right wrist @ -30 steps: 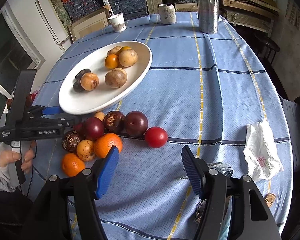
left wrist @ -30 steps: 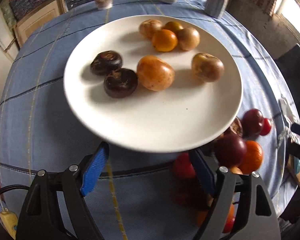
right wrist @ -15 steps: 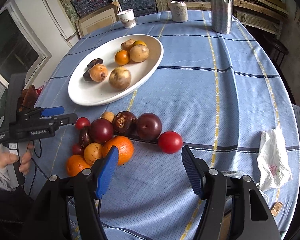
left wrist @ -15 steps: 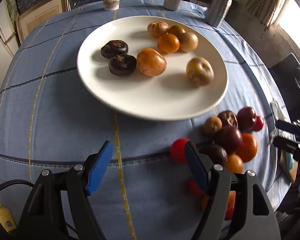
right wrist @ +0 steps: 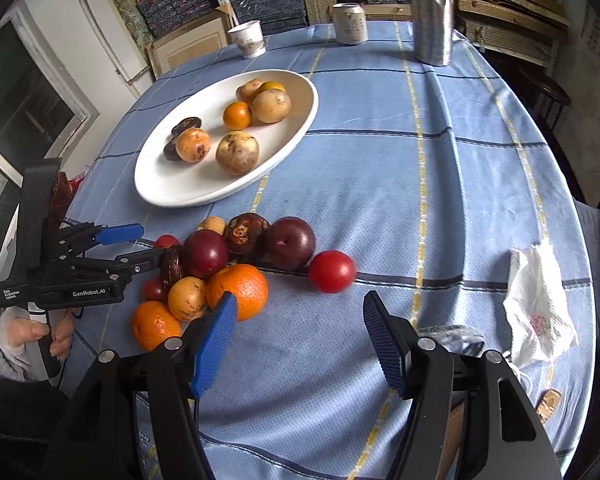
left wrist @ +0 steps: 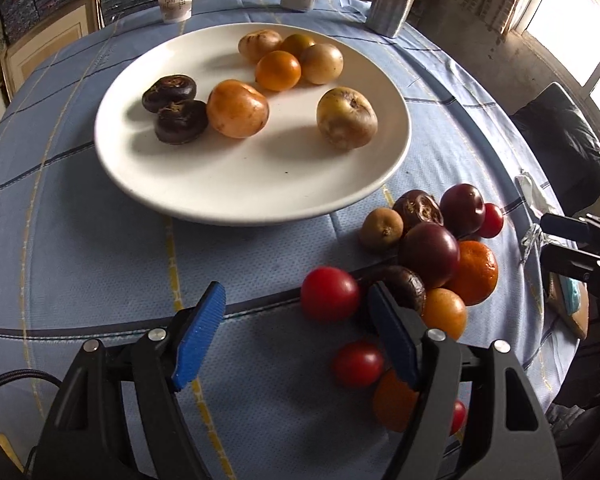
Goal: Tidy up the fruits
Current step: 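Grasp a red tomato with the left tool while the right tool grasps an orange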
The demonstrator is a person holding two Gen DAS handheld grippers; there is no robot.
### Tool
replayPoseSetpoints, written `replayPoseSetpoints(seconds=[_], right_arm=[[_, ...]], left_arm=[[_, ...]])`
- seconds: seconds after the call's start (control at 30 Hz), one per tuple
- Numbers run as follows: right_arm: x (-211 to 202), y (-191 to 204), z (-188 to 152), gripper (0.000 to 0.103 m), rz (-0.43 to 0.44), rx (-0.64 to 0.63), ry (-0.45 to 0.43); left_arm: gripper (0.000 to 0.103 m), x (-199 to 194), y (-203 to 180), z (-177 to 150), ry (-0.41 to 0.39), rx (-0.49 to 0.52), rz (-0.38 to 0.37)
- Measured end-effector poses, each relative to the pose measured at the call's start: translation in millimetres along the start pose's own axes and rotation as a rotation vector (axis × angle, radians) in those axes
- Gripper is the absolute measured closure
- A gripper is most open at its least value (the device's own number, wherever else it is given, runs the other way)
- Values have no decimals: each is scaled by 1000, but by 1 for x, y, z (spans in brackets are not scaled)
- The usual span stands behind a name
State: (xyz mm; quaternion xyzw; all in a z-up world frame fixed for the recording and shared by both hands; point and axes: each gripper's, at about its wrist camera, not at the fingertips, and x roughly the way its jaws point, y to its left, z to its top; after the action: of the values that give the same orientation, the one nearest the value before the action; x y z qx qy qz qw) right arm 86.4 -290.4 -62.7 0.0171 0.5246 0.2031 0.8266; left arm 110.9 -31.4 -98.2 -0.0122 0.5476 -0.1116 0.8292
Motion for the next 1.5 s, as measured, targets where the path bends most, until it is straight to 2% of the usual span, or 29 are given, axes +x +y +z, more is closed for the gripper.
replayPoseSetpoints(seconds=[0.13, 0.2, 0.27, 0.57, 0.83, 1.03, 1.1, 1.17, 1.33, 1.5], right_arm=[[-4, -5, -6, 37, -13, 21, -3], [-5, -6, -8, 37, -19, 25, -3], [-7, -8, -11, 37, -23, 29, -4], [-16, -19, -16, 37, -35, 53, -18], [-20, -23, -19, 37, -43, 47, -20], [-25, -29, -23, 37, -51, 61, -24], [-25, -28, -23, 37, -50, 55, -25], [-26, -27, -24, 37, -47, 47, -25], [-18, -15, -21, 37, -7, 20, -14], [4, 15, -15, 37, 59, -45, 22]], left_arm=[[32, 5, -7, -2, -10, 38, -21], [36, 6, -13, -3, -20, 47, -43], [51, 5, -16, -2, -31, 52, -61], [52, 6, -11, -4, -14, 9, -138], [55, 7, 4, -3, -8, -28, -80], [58, 11, -11, -4, 0, 17, -46], [62, 13, -12, -2, -4, 23, -26], [72, 13, -15, -3, -11, 30, -8], [73, 3, -11, -11, -24, 1, 15], [73, -29, 4, -20, -65, -36, 30]])
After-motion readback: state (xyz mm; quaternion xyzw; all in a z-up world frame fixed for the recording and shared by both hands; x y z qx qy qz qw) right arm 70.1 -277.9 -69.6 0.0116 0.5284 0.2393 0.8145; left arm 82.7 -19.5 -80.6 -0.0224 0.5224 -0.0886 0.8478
